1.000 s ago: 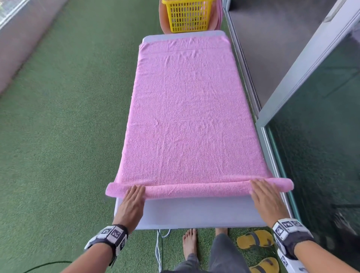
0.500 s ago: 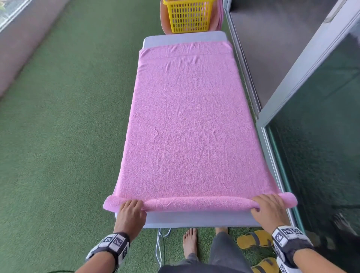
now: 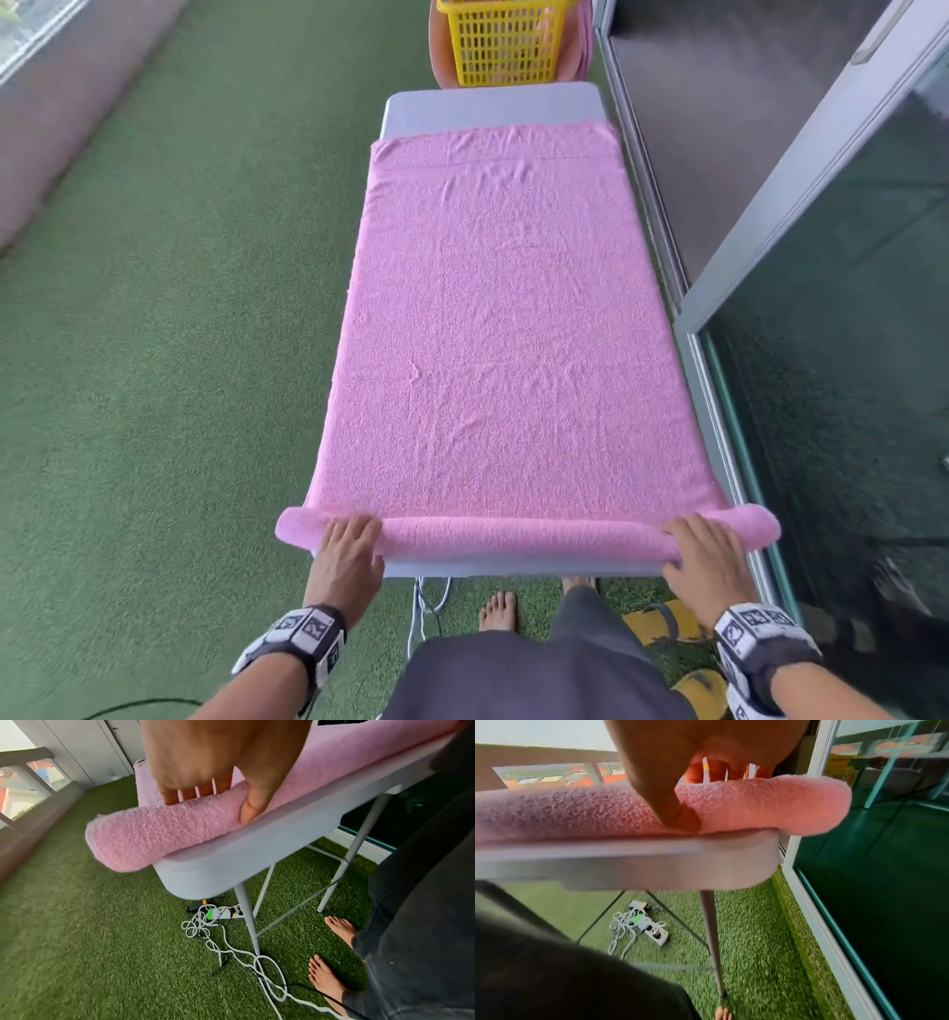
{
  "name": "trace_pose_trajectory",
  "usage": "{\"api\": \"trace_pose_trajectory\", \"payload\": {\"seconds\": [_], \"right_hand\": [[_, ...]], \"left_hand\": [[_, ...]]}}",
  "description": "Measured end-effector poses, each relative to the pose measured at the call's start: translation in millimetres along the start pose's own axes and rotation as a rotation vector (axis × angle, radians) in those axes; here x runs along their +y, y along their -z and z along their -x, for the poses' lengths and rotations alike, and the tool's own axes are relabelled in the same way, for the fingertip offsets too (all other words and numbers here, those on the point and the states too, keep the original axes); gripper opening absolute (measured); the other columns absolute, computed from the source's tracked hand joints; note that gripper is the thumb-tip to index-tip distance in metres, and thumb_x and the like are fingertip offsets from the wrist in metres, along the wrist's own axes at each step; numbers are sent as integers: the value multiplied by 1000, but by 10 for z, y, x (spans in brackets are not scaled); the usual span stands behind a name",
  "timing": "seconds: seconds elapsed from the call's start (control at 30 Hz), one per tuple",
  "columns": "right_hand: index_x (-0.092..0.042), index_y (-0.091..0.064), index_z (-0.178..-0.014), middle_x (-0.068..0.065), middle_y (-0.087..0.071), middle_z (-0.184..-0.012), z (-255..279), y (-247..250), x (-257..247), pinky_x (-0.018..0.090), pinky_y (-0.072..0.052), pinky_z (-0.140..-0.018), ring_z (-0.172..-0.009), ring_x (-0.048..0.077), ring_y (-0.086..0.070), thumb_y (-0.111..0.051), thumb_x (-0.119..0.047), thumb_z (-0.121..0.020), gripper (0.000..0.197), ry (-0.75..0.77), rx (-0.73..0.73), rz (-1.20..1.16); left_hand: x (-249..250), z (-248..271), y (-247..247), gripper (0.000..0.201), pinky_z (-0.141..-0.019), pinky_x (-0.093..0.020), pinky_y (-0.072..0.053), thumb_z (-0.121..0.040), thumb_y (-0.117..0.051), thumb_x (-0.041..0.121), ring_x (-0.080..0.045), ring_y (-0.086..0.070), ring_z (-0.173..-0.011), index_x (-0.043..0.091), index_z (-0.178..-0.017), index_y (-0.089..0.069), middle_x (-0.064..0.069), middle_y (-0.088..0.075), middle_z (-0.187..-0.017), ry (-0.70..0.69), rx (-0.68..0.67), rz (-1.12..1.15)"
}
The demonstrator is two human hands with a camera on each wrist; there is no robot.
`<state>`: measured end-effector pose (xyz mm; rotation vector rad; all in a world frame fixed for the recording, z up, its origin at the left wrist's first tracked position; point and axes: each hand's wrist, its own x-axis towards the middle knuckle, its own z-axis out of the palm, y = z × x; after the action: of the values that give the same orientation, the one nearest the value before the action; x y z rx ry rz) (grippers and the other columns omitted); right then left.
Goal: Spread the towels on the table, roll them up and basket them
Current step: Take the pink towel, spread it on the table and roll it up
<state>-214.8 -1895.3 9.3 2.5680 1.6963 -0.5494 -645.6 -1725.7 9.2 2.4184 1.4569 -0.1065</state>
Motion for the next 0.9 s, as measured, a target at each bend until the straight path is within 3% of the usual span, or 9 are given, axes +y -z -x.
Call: {"api": "trace_pose_trajectory", "payload": {"seconds": [0.07, 0.23, 0.37, 0.5, 0.6, 0.67, 0.73, 0.8, 0.9], "right_hand": [[-20, -65, -102, -3, -61, -109, -123, 105, -39, 44, -37, -104, -108, 20, -56, -67, -19, -77, 25, 7, 51, 45], [-15, -47, -139, 0, -43, -146, -226, 122, -74, 44, -22, -117, -137, 21, -37, -45, -26, -99, 42, 37, 77, -92], [-26, -55, -126, -7, -59, -125, -25, 80, -43, 41, -28, -112, -120, 18, -52, -69, -17, -79, 49, 39, -35, 16], [-34, -59, -113, -15, -56, -110, -155, 264, -65, 38, -25, -106, -110, 11, -49, -55, -27, -84, 31, 27, -79, 92], [-32, -52, -133, -12, -48, -139, -282, 330, -44, 45, -14, -116, -130, 11, -41, -44, -27, -95, 39, 45, 38, 41], [-29, -41, -142, -13, -37, -148, -255, 280, -27, 47, -13, -118, -138, 12, -34, -41, -36, -99, 44, 73, 42, 1], [-28, -34, -146, -14, -32, -150, -116, 152, -16, 44, -9, -120, -141, 12, -29, -51, -37, -94, 56, 76, -52, 22], [-27, -45, -138, -10, -46, -141, 31, 66, -34, 41, -12, -119, -134, 14, -39, -65, -23, -82, 60, 49, -73, 49], [-29, -51, -120, -11, -52, -119, 105, 59, -84, 39, -23, -115, -119, 14, -47, -67, -21, -75, 48, -17, -91, 101]], "left_hand": [[19, -88, 92, 18, -86, -52, -52, -77, -67, 12, -28, -60, -96, 7, -95, -66, -12, -63, -108, -11, 77, -30], [37, -114, 10, 54, -117, -47, -12, -94, -25, 11, -30, -22, -142, 2, -147, -29, -17, -26, -152, 46, 5, -69], [56, 88, -17, 59, -105, -50, -37, -71, -80, 18, -31, -57, -118, 5, -124, -58, -15, -62, -124, 11, -1, -60], [124, 19, 144, 12, -80, -39, -43, -76, -67, 15, -18, -61, -81, 17, -88, -67, 2, -68, -88, 38, 100, -37], [97, -104, 168, 50, -100, -43, -36, -85, -29, 13, -24, -55, -112, 9, -127, -56, -6, -59, -128, 68, 95, -33], [99, -106, 102, 63, -117, -43, -10, -88, -16, 19, -26, -23, -143, 9, -150, -21, -6, -21, -154, 74, 24, -34], [107, -17, 21, 63, -116, -41, -1, -95, -31, 39, -24, -9, -145, 11, -148, -13, -5, -10, -152, 46, -66, -57], [135, 41, 5, 73, -113, -47, -21, -78, -72, 34, -29, -40, -135, 7, -140, -42, -12, -42, -144, 31, -95, -81], [160, 53, 28, 41, -94, -48, -47, -65, -82, 21, -24, -64, -96, 13, -103, -67, -3, -68, -102, 48, -73, -100]]}}
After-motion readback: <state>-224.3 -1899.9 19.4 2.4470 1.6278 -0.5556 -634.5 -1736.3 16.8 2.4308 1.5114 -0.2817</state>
